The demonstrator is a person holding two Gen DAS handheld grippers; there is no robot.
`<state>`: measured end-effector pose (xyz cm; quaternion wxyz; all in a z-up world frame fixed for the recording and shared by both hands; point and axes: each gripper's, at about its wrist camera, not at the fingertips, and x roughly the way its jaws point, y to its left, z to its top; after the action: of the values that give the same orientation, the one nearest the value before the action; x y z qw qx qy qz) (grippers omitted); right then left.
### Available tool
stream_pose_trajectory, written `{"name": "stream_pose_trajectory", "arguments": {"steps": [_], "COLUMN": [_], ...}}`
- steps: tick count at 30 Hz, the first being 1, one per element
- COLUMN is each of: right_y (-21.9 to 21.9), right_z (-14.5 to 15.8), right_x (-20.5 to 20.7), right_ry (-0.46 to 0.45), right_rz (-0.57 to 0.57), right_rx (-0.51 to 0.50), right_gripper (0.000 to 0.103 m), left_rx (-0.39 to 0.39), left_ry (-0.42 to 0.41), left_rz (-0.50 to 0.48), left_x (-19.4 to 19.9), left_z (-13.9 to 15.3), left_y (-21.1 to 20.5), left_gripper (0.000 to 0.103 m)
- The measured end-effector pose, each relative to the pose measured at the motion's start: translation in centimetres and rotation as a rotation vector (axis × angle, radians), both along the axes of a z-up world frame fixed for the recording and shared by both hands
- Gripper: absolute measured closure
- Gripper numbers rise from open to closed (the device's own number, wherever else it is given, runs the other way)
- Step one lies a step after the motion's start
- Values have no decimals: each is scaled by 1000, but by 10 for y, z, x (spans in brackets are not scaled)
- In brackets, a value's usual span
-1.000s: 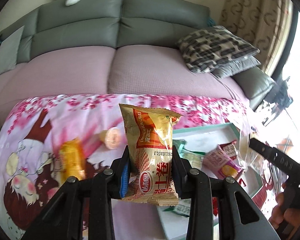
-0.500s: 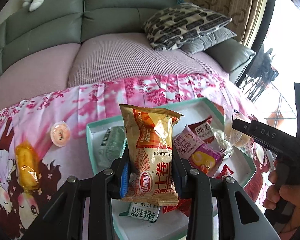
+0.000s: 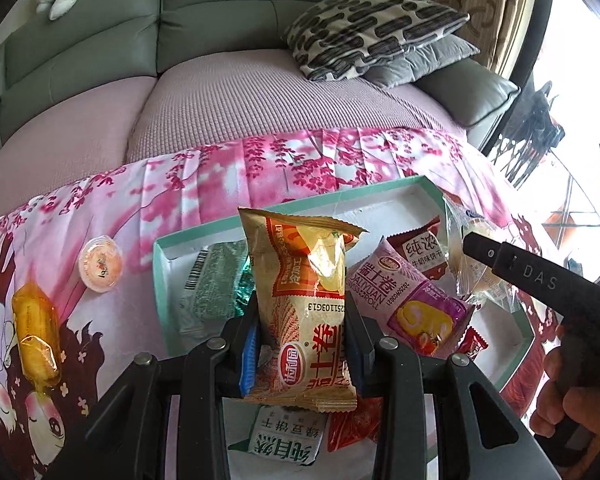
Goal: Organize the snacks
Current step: 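Open the left tool over the tray while the right tool releases the cake packet, then move both tools back from the tray to the remaining snacks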
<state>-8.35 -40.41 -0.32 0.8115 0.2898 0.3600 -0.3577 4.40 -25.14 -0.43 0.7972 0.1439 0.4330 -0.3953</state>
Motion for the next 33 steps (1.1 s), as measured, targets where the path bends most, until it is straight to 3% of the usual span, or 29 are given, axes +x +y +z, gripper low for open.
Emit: {"name": "stream_pose_trajectory", "arguments": {"steps": [5,7,14,16,29,33], "right_y": [1,1,1,0,-1,-1], "right_z": [0,1,0,0,5,9], "right_x": [2,2,2,1,-2,-4], "right_ry": [8,6,4,3,-25,-31], "right_rz": [3,5,9,7,7,8], "right_rx": [-2,-1,3,5,14,9], "right_gripper": [37,37,36,35,13,5], "left_rx": [10,12,1,-1,-6,12], "left_ry": [5,0,-10,-9,38,35], "left_rz": [-1,9,27,49,188,226], "left_x": [-2,-2,1,4,29,34], "left_z": [0,3,17,21,22,19], "left_y": [-2,-1,10,16,50,56], "left_gripper": [62,45,42,35,24,15]}}
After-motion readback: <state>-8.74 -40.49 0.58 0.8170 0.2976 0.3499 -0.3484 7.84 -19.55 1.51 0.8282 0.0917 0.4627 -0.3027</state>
